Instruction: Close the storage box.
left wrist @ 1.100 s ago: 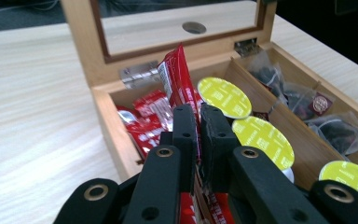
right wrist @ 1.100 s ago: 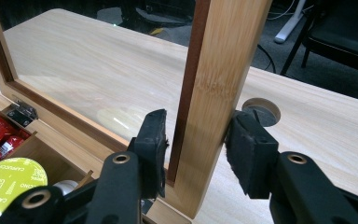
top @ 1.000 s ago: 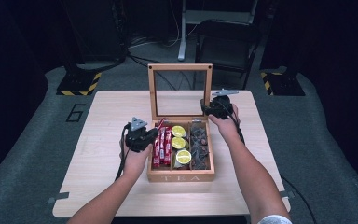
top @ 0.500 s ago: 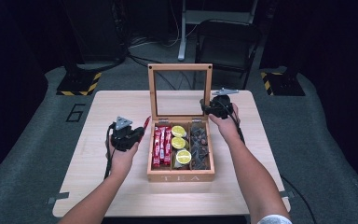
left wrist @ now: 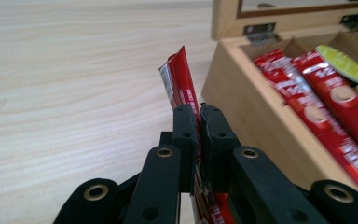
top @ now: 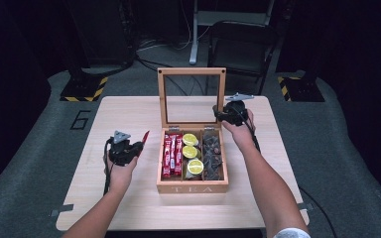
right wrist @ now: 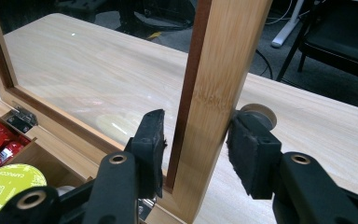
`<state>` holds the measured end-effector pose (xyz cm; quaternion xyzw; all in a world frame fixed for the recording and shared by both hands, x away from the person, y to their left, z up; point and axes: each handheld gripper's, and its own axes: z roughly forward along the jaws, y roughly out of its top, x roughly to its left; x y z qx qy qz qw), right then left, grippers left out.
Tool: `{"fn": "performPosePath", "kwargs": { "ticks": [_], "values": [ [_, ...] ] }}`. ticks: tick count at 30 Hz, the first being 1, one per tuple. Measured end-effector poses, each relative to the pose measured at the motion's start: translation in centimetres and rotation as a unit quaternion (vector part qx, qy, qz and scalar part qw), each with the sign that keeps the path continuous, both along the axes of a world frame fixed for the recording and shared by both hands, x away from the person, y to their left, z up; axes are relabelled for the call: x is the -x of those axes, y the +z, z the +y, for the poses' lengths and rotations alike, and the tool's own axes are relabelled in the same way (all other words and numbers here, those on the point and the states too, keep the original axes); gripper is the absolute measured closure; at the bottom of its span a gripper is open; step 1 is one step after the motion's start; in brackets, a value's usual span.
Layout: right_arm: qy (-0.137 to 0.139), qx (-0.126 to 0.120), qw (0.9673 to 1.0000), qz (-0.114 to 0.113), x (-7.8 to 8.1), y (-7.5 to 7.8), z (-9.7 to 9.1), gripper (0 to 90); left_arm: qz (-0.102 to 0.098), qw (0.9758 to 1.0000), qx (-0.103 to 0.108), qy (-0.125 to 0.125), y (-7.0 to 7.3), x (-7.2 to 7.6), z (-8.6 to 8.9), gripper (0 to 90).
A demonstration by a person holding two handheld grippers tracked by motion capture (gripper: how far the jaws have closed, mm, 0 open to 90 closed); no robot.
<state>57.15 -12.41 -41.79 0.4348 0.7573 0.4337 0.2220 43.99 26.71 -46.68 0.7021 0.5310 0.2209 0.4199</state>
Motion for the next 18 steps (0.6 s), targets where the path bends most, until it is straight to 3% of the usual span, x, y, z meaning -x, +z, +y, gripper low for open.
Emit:
{"fn": "performPosePath", "kwargs": {
  "ticks": [4, 13, 18],
  "values": [
    [0.001, 0.005, 1.0000, -0.002, 0.0, 0.0, 0.0, 55.8, 0.009, 0.9999, -0.010, 0.006, -1.0, 0.0, 0.7, 85.0],
    [0.001, 0.003, 1.0000, -0.004, 0.0, 0.0, -0.1, 55.4, 0.024, 0.9996, -0.005, 0.013, -2.8, 0.0, 1.4, 84.9],
    [-0.001, -0.003, 1.0000, -0.003, 0.1, 0.2, 0.0, 55.1, 0.033, 0.9993, -0.014, 0.014, -3.5, 0.0, 1.5, 84.9]
  ]
}}
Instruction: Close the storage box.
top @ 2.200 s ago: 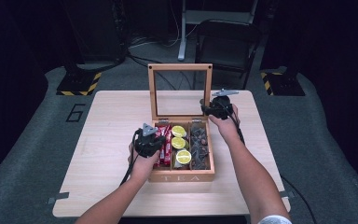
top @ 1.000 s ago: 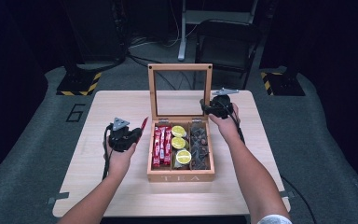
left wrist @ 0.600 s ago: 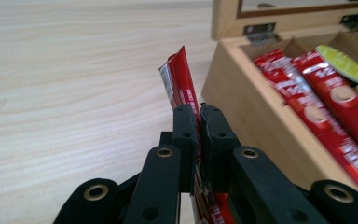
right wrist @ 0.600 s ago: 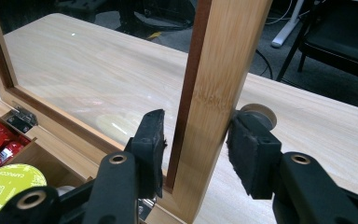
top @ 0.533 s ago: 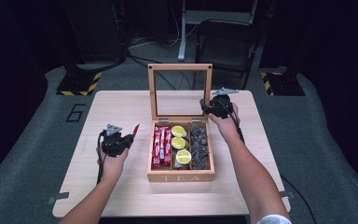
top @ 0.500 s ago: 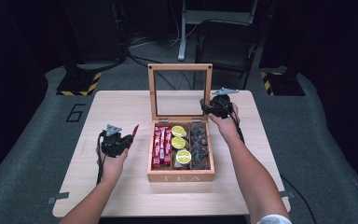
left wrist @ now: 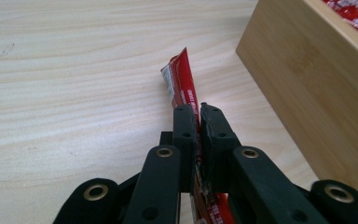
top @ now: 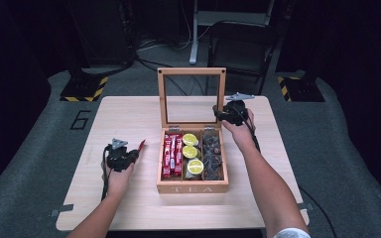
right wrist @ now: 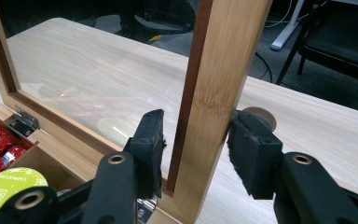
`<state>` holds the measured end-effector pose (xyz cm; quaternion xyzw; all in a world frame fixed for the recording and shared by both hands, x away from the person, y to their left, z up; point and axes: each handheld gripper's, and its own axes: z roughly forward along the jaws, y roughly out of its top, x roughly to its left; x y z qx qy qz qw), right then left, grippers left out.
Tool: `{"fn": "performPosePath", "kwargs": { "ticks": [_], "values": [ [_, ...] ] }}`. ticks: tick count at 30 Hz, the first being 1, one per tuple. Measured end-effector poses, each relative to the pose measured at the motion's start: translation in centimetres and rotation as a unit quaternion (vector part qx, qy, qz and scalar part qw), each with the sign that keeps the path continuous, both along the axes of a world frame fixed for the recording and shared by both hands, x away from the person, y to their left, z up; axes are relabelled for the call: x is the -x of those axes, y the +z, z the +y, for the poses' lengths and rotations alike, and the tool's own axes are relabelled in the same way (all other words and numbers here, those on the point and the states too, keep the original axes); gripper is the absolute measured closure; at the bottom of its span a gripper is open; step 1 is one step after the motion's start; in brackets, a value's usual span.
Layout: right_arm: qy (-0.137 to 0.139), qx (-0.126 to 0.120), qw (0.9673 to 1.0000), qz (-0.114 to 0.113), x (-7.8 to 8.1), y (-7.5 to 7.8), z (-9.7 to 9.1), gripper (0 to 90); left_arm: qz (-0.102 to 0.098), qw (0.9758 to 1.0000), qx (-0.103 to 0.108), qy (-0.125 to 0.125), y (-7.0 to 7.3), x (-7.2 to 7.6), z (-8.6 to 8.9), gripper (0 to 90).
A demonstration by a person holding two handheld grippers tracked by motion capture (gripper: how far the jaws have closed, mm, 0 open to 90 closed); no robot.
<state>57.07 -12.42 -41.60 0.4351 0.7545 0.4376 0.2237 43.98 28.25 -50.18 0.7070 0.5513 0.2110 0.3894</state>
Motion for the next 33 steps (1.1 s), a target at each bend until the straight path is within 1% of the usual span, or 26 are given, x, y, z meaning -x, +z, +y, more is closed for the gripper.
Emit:
{"fn": "performPosePath", "kwargs": {
  "ticks": [1, 2, 3, 4, 5, 8, 9, 10, 12, 13, 14, 15, 16, 18, 21, 22, 24, 25, 26, 27, 28, 31, 32, 33],
  "values": [
    [0.001, 0.001, 1.0000, -0.002, 0.0, 0.0, 0.0, 55.1, 0.003, 1.0000, 0.002, 0.001, -0.1, 0.0, 0.1, 84.9],
    [0.000, 0.001, 1.0000, -0.001, 0.0, 0.0, 0.0, 55.1, -0.001, 1.0000, 0.001, 0.005, -0.3, 0.0, 0.1, 84.9],
    [0.000, 0.001, 1.0000, -0.001, 0.0, 0.0, 0.0, 55.1, 0.003, 1.0000, -0.001, 0.004, -0.3, 0.0, 0.1, 84.9],
    [0.000, 0.001, 1.0000, -0.001, 0.0, 0.0, 0.0, 55.0, 0.002, 1.0000, -0.003, 0.006, -0.5, 0.0, 0.3, 84.9],
    [0.000, 0.001, 1.0000, -0.001, 0.0, 0.0, 0.0, 55.0, 0.007, 1.0000, -0.002, 0.006, -0.6, 0.0, 0.4, 84.8],
    [0.000, 0.001, 1.0000, -0.001, 0.0, 0.0, 0.0, 54.9, 0.004, 0.9999, -0.004, 0.014, -0.9, 0.0, 0.7, 84.8],
    [-0.001, 0.000, 1.0000, 0.000, 0.0, 0.0, 0.0, 54.9, 0.010, 0.9999, -0.008, 0.011, -0.9, 0.0, 0.9, 84.8],
    [0.000, 0.001, 1.0000, -0.001, 0.0, 0.0, 0.0, 54.9, 0.009, 0.9998, -0.005, 0.014, -1.0, 0.0, 1.0, 84.7],
    [0.001, 0.000, 1.0000, -0.002, 0.0, 0.0, 0.0, 54.8, 0.013, 0.9998, -0.001, 0.017, -1.1, 0.1, 1.1, 84.7],
    [0.002, 0.001, 1.0000, -0.004, -0.1, 0.0, 0.0, 54.8, 0.012, 0.9997, -0.001, 0.022, -1.2, 0.0, 1.1, 84.6],
    [0.002, -0.001, 1.0000, -0.004, -0.1, 0.0, 0.0, 54.4, 0.011, 0.9997, -0.003, 0.020, -1.3, 0.0, 1.2, 84.5],
    [0.002, -0.001, 1.0000, -0.004, -0.1, 0.0, 0.0, 54.1, 0.014, 0.9997, -0.002, 0.018, -1.2, 0.0, 1.3, 84.4],
    [0.001, -0.001, 1.0000, -0.003, -0.1, 0.1, 0.0, 53.8, 0.015, 0.9997, -0.005, 0.016, -1.2, 0.0, 1.3, 84.4],
    [0.003, 0.000, 1.0000, -0.005, -0.1, 0.1, 0.0, 53.7, 0.018, 0.9997, -0.002, 0.017, -1.2, 0.0, 1.4, 84.2],
    [0.002, -0.006, 1.0000, -0.004, -0.1, 0.2, 0.0, 53.8, 0.015, 0.9996, 0.001, 0.022, -1.3, 0.0, 1.4, 83.7],
    [0.003, -0.005, 1.0000, -0.007, -0.2, 0.2, 0.0, 53.7, 0.017, 0.9997, 0.000, 0.020, -1.3, 0.0, 1.5, 83.4],
    [0.003, -0.008, 0.9999, -0.006, -0.3, 0.3, 0.0, 53.4, 0.018, 0.9996, 0.001, 0.024, -1.3, -0.1, 1.7, 82.4],
    [0.003, -0.009, 0.9999, -0.005, -0.3, 0.3, 0.0, 53.2, 0.016, 0.9995, 0.007, 0.027, -1.4, -0.1, 1.8, 81.8],
    [0.009, -0.004, 0.9999, -0.009, -0.4, 0.4, -0.1, 53.0, 0.015, 0.9994, 0.008, 0.030, -1.3, -0.1, 2.0, 81.0],
    [0.007, -0.007, 0.9999, -0.008, -0.5, 0.4, -0.1, 53.0, 0.021, 0.9992, 0.011, 0.031, -1.3, 0.0, 2.0, 80.4],
    [0.005, -0.011, 0.9999, -0.006, -0.5, 0.4, 0.0, 53.0, 0.020, 0.9992, 0.011, 0.033, -1.3, -0.1, 2.1, 80.4],
    [0.006, -0.011, 0.9999, -0.005, -0.5, 0.5, 0.0, 53.0, 0.015, 0.9987, 0.017, 0.045, -1.3, -0.1, 2.5, 79.1],
    [0.007, -0.008, 0.9999, -0.005, -0.5, 0.6, 0.0, 53.0, 0.019, 0.9986, 0.018, 0.046, -1.3, -0.1, 2.6, 78.7],
    [0.007, -0.011, 0.9999, -0.003, -0.5, 0.6, 0.0, 53.1, 0.018, 0.9984, 0.017, 0.052, -1.3, -0.1, 2.7, 77.9]
  ]
}}
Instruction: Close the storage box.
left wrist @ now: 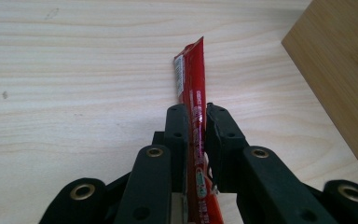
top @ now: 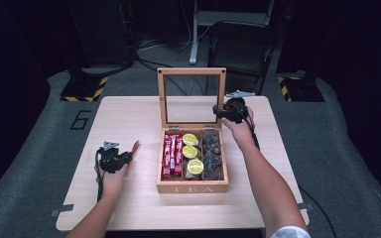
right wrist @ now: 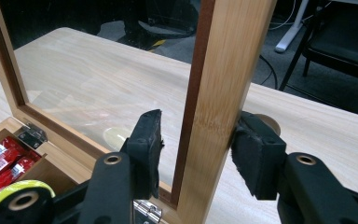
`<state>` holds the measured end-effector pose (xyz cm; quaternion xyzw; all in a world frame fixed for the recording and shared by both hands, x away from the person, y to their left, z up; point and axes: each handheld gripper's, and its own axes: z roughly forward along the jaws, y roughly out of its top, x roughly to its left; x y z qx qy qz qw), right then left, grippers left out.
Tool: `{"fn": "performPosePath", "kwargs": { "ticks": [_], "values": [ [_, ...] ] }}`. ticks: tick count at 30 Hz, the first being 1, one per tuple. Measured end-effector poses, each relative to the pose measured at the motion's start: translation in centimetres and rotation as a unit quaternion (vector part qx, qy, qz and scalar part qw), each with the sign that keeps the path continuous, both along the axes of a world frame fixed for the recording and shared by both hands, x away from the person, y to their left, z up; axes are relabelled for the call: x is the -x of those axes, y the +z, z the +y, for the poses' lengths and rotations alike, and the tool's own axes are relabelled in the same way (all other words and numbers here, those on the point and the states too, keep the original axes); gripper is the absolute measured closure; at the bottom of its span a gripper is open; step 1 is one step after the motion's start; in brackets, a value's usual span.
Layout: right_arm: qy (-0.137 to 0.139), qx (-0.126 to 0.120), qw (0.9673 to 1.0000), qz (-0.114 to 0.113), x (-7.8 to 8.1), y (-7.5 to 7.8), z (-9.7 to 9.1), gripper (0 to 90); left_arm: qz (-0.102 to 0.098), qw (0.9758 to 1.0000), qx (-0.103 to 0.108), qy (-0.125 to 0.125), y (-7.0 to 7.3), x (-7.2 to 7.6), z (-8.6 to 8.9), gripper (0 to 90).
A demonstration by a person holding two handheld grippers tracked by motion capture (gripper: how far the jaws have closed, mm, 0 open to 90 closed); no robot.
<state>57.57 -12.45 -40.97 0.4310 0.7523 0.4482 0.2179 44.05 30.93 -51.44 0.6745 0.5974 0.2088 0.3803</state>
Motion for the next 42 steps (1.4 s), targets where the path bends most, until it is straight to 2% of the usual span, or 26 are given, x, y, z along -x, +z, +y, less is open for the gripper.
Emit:
{"fn": "performPosePath", "kwargs": {
  "ticks": [8, 9, 10, 12, 14, 16, 19, 20, 23, 24, 32, 34, 37, 42],
  "values": [
    [-0.005, -0.003, 0.9999, 0.011, 0.2, 0.4, -0.3, 62.0, -0.007, 0.9998, -0.013, 0.014, 0.2, 0.1, 0.7, 73.2],
    [0.000, 0.004, 1.0000, 0.007, 0.2, 0.4, -0.5, 62.8, -0.006, 0.9998, -0.011, 0.017, 0.2, 0.2, 0.7, 73.0],
    [0.000, 0.003, 1.0000, 0.008, 0.2, 0.5, -0.5, 63.4, -0.005, 0.9997, -0.017, 0.015, 0.3, 0.2, 0.8, 72.8],
    [-0.001, 0.001, 0.9999, 0.013, 0.4, 0.6, -0.5, 63.8, -0.006, 0.9996, -0.017, 0.020, 0.3, 0.2, 0.9, 72.5],
    [0.002, 0.006, 0.9999, 0.009, 0.4, 0.7, -0.6, 64.1, -0.005, 0.9998, -0.007, 0.019, 0.3, 0.2, 1.0, 74.7],
    [0.002, 0.003, 0.9999, 0.013, 0.6, 0.8, -0.6, 64.5, -0.007, 0.9998, -0.009, 0.019, 0.4, 0.3, 1.2, 75.7],
    [0.006, 0.006, 0.9999, 0.008, 1.0, 0.9, -0.7, 64.7, -0.010, 0.9995, -0.007, 0.029, 0.6, 0.5, 1.4, 71.5],
    [0.006, 0.004, 0.9999, 0.007, 1.1, 0.9, -0.7, 64.8, -0.017, 0.9994, -0.007, 0.028, 0.7, 0.4, 1.5, 70.3],
    [0.009, 0.000, 0.9999, 0.006, 1.7, 1.0, -0.7, 64.8, -0.017, 0.9994, -0.009, 0.030, 0.8, 0.6, 1.6, 67.5],
    [0.014, 0.004, 0.9999, -0.002, 1.8, 1.0, -0.8, 64.7, -0.019, 0.9994, -0.015, 0.026, 0.9, 0.6, 1.8, 67.1],
    [0.015, -0.021, 0.9996, -0.014, 2.7, 1.3, -1.4, 64.1, -0.024, 0.9995, -0.010, 0.020, 1.2, 0.9, 1.4, 65.0],
    [0.019, -0.019, 0.9995, -0.015, 2.9, 1.4, -1.6, 64.5, -0.023, 0.9996, -0.006, 0.015, 1.3, 0.9, 1.3, 64.2],
    [0.020, -0.022, 0.9995, -0.014, 3.0, 1.5, -1.7, 64.9, -0.022, 0.9998, -0.001, 0.003, 1.8, 1.0, 0.9, 63.6],
    [0.017, -0.026, 0.9994, -0.016, 3.3, 1.8, -1.7, 65.2, -0.036, 0.9992, 0.008, -0.014, 3.3, 1.1, -0.1, 63.4]
  ]
}}
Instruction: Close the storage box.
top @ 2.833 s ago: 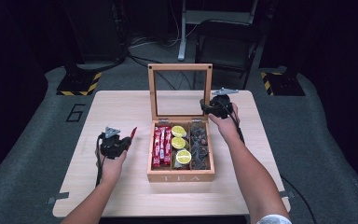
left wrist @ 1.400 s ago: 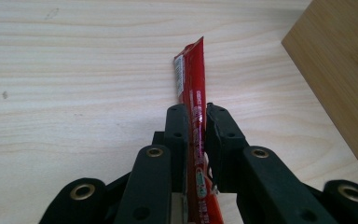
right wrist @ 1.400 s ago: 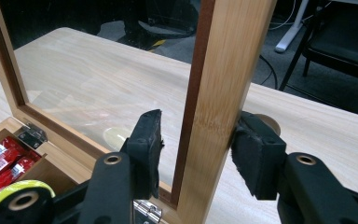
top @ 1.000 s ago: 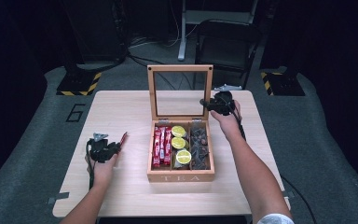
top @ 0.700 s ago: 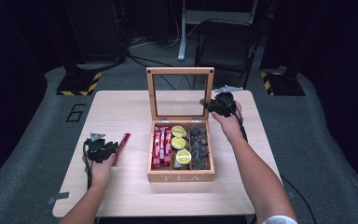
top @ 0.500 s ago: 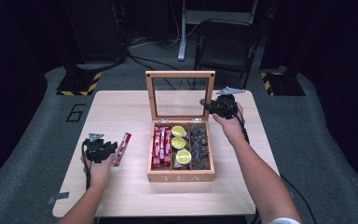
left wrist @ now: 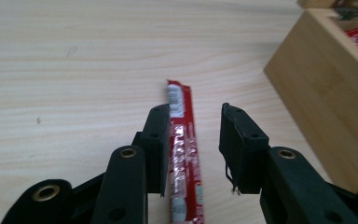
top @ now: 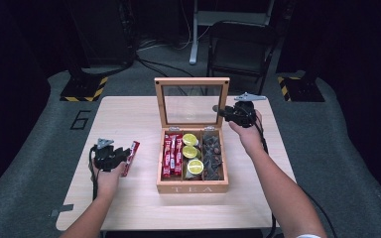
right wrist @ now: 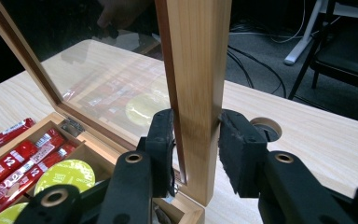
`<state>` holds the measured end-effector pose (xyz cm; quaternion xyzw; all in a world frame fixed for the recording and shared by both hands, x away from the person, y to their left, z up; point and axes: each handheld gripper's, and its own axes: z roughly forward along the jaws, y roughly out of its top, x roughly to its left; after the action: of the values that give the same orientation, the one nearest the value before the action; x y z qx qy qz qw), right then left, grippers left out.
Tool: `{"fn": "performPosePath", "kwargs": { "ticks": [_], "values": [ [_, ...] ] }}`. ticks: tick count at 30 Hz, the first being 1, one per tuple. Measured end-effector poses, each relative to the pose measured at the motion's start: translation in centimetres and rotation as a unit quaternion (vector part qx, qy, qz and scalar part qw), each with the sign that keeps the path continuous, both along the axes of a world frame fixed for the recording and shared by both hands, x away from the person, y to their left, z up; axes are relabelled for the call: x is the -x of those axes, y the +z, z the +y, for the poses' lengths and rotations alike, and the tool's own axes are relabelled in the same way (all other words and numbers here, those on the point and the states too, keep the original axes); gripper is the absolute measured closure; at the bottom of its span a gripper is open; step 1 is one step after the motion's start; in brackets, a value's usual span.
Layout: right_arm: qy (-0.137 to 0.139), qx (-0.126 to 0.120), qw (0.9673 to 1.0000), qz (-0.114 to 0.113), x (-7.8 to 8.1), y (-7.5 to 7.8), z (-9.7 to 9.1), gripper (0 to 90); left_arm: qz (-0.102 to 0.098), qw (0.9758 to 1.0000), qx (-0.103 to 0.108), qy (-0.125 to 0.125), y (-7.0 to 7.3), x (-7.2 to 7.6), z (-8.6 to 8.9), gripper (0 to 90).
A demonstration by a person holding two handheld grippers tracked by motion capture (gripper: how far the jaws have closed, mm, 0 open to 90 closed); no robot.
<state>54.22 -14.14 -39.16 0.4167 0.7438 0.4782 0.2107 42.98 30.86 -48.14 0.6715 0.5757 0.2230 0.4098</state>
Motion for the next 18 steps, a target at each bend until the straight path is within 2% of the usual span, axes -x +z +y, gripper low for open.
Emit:
{"fn": "performPosePath", "kwargs": {
  "ticks": [3, 6, 11, 18],
  "values": [
    [0.003, 0.002, 1.0000, -0.001, 0.1, 0.2, -0.1, 65.1, -0.011, 0.9998, -0.001, -0.018, 1.0, 0.0, -0.7, 63.2],
    [0.003, 0.004, 1.0000, 0.000, 0.3, 0.3, 0.0, 64.8, -0.022, 0.9993, 0.009, -0.029, 2.1, -0.1, -1.7, 62.8],
    [0.002, 0.013, 0.9999, -0.010, 0.3, 0.7, 0.3, 64.2, -0.039, 0.9975, 0.008, -0.058, 4.2, -0.3, -3.2, 62.1],
    [0.006, 0.050, 0.9982, -0.031, 0.8, 1.3, 0.9, 63.3, -0.064, 0.9937, 0.009, -0.091, 7.7, -1.1, -5.6, 60.9]
  ]
}}
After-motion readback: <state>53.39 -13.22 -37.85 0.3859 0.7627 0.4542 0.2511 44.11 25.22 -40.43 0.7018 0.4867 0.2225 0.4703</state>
